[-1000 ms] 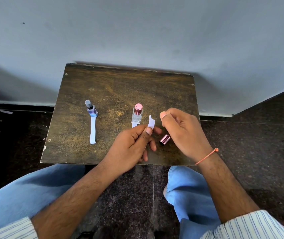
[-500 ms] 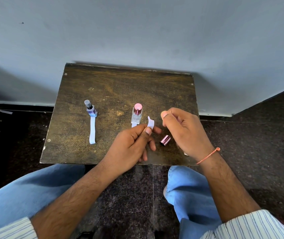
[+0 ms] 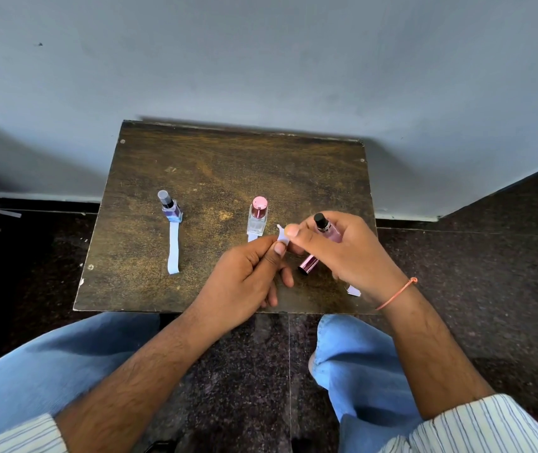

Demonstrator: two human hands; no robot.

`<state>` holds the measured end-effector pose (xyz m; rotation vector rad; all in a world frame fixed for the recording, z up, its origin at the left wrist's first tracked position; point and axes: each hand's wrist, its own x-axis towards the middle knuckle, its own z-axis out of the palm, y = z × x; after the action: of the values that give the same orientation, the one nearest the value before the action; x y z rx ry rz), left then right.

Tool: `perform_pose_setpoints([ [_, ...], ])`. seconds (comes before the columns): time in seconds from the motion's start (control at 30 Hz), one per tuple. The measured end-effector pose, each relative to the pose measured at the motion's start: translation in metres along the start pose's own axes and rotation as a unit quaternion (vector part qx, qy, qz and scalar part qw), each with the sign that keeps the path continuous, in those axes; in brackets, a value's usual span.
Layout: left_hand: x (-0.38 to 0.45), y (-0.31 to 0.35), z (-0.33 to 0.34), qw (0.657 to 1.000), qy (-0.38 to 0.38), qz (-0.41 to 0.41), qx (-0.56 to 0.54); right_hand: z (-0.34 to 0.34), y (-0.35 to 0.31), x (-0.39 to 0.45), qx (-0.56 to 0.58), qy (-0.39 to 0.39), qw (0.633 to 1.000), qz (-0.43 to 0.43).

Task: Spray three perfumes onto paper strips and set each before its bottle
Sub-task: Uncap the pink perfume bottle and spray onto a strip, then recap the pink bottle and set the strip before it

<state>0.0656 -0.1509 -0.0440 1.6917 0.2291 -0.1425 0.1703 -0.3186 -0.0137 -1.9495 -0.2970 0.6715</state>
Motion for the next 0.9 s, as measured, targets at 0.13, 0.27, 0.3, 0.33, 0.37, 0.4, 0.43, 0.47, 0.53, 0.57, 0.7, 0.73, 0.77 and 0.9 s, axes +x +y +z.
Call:
perform_pose_setpoints([
  [0.13, 0.001, -0.002, 0.001, 1.000, -0.004, -0.002, 0.007, -0.001, 0.004, 0.001, 0.058, -0.018, 0.998, 0.020],
  [0.27, 0.001, -0.001, 0.004, 1.000, -0.014, -0.001, -0.010, -0.001, 0.008, 0.002, 0.093, -0.035, 0.994, 0.049],
  [0.3, 0.001, -0.001, 0.004, 1.000, -0.015, 0.000, -0.011, -0.002, 0.008, 0.003, 0.100, -0.034, 0.993, 0.052],
  [0.33, 0.001, 0.000, 0.005, 1.000, -0.015, -0.001, -0.011, -0.002, 0.009, 0.003, 0.104, -0.031, 0.993, 0.054],
  [0.37, 0.001, -0.001, 0.005, 1.000, -0.016, -0.004, -0.010, -0.002, 0.010, 0.004, 0.107, -0.029, 0.992, 0.055],
  [0.4, 0.002, -0.001, 0.006, 1.000, -0.017, -0.007, -0.010, -0.002, 0.011, 0.005, 0.112, -0.028, 0.992, 0.057],
  [0.43, 0.002, -0.002, 0.006, 1.000, -0.018, -0.012, -0.010, -0.002, 0.011, 0.005, 0.119, -0.029, 0.991, 0.058],
  [0.47, 0.002, -0.002, 0.007, 1.000, -0.017, -0.016, -0.012, -0.002, 0.011, 0.005, 0.129, -0.029, 0.989, 0.060],
  [0.53, 0.002, -0.001, 0.008, 0.999, -0.018, -0.023, -0.019, -0.003, 0.012, 0.007, 0.147, -0.032, 0.986, 0.065],
  [0.57, 0.002, -0.001, 0.009, 0.999, -0.019, -0.027, -0.023, -0.004, 0.012, 0.007, 0.153, -0.033, 0.985, 0.069],
  [0.7, 0.002, 0.000, 0.012, 0.998, -0.024, -0.035, -0.038, -0.005, 0.013, 0.009, 0.161, -0.035, 0.983, 0.082],
  [0.73, 0.002, -0.001, 0.012, 0.998, -0.025, -0.039, -0.039, -0.005, 0.014, 0.010, 0.161, -0.031, 0.983, 0.085],
  [0.77, 0.003, -0.001, 0.013, 0.998, -0.025, -0.043, -0.040, -0.005, 0.015, 0.010, 0.160, -0.027, 0.983, 0.087],
  [0.9, 0.005, -0.006, 0.014, 0.997, -0.019, -0.068, -0.044, -0.006, 0.017, 0.014, 0.134, -0.003, 0.987, 0.089],
])
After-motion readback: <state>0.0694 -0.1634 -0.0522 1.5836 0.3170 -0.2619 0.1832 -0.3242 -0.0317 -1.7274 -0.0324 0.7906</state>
